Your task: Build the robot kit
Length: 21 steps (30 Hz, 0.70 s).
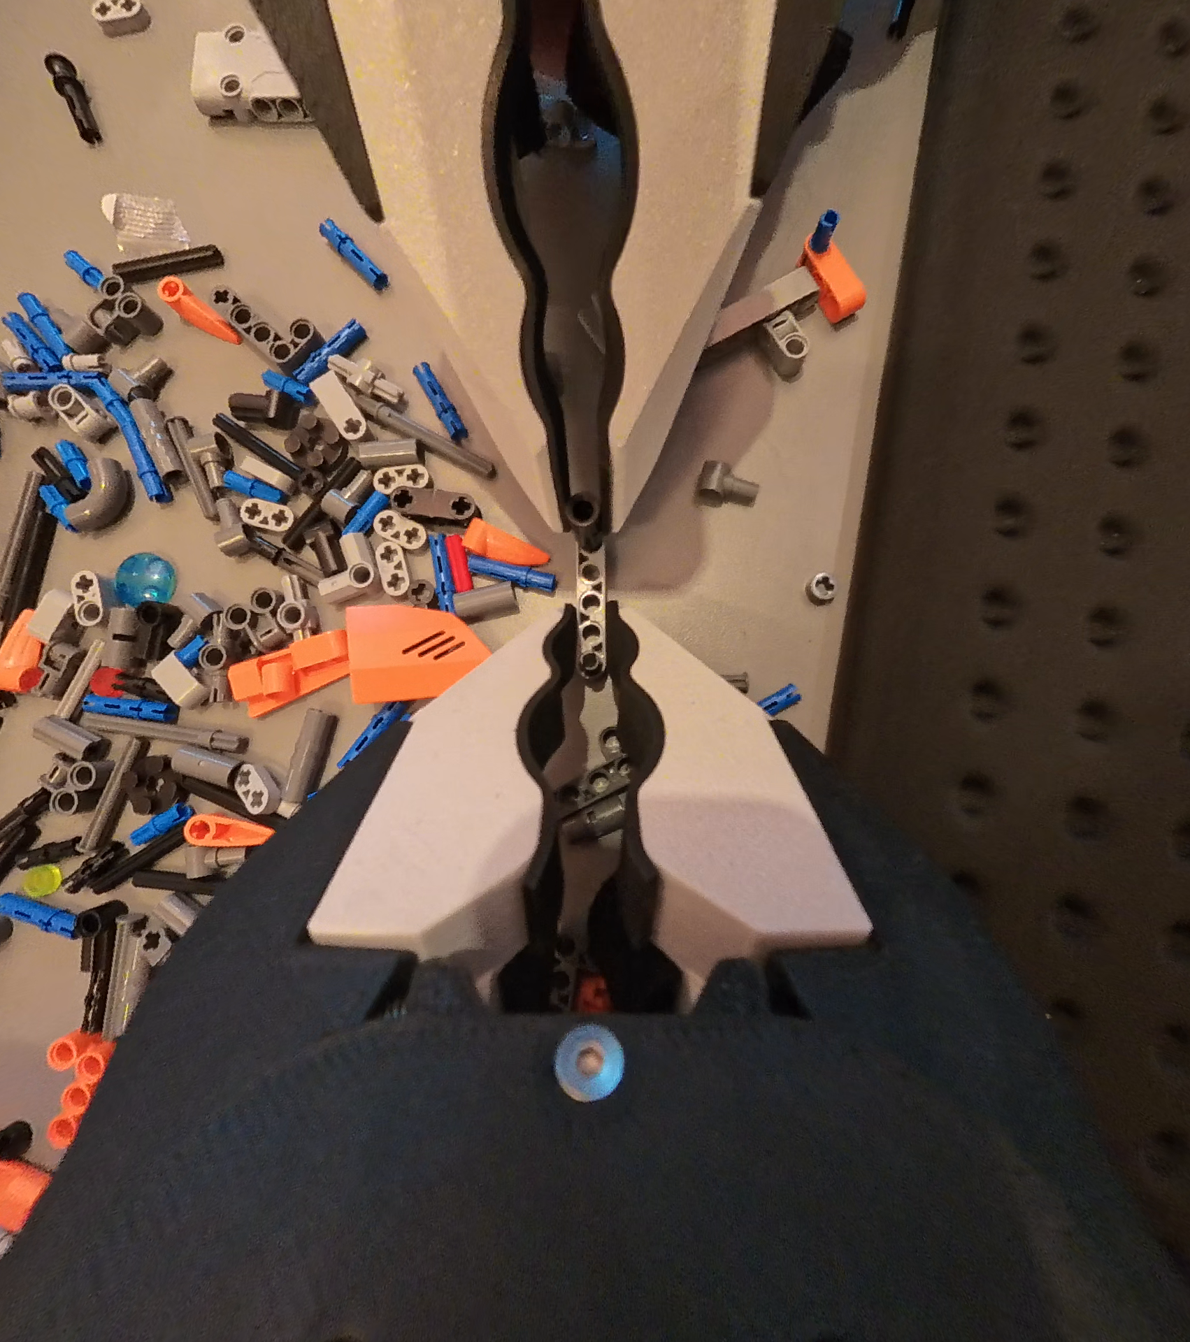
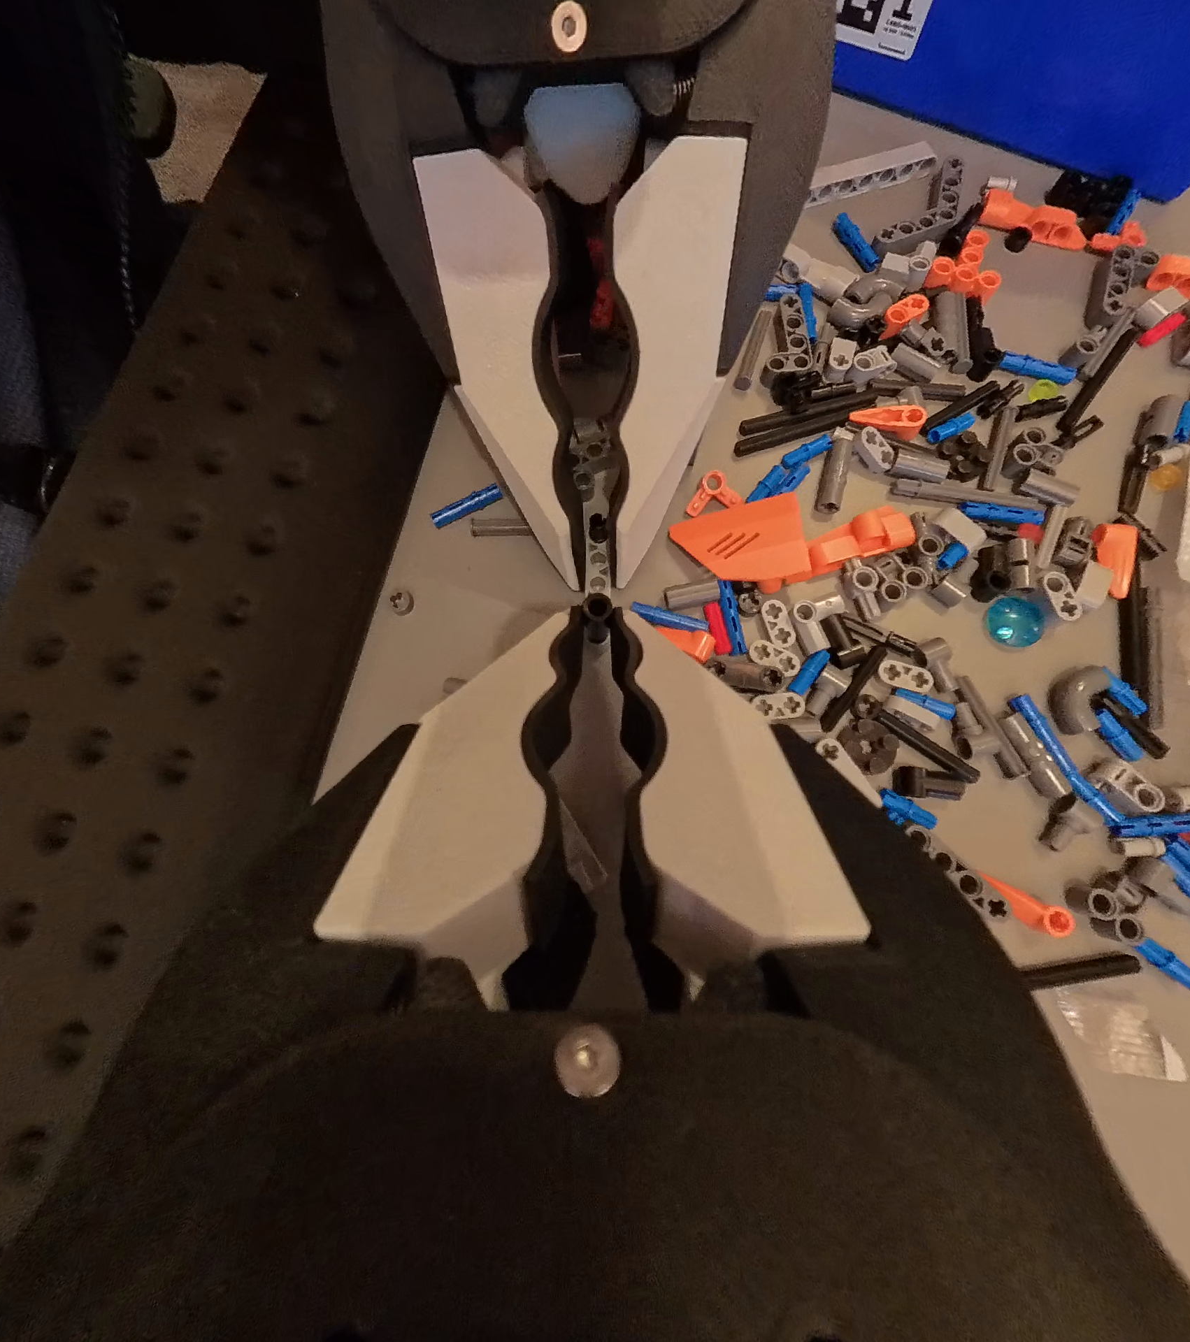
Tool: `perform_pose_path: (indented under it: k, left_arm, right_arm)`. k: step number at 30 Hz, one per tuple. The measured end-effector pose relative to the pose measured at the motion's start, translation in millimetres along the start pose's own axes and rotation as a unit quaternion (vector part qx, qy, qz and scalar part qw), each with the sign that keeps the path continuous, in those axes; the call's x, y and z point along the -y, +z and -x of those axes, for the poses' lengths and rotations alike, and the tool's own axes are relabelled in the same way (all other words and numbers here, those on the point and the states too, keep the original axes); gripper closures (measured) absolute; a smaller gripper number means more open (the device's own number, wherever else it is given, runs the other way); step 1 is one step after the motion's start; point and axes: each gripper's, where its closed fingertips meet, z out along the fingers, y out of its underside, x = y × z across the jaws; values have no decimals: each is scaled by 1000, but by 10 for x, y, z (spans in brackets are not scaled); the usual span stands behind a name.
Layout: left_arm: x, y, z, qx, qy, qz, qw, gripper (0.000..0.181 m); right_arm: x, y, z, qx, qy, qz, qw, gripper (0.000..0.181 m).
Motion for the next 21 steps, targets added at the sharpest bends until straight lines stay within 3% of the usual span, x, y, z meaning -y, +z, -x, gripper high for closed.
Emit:
perform_pose_path:
  k: [8,17,21]
  left_arm:
    - [1,1,-7,-1,0,0,1000,176]
    - [12,1,-25,-1,3,-4,1000,175]
    - [6,-72,9,5,-5,-15,1000,163]
  right_arm:
    - [-70,47,10,-21,-27,38,999,176]
    - [-94,10,26,2,19,44,999,171]
    - [-80,-53,22,4,20,38,999,172]
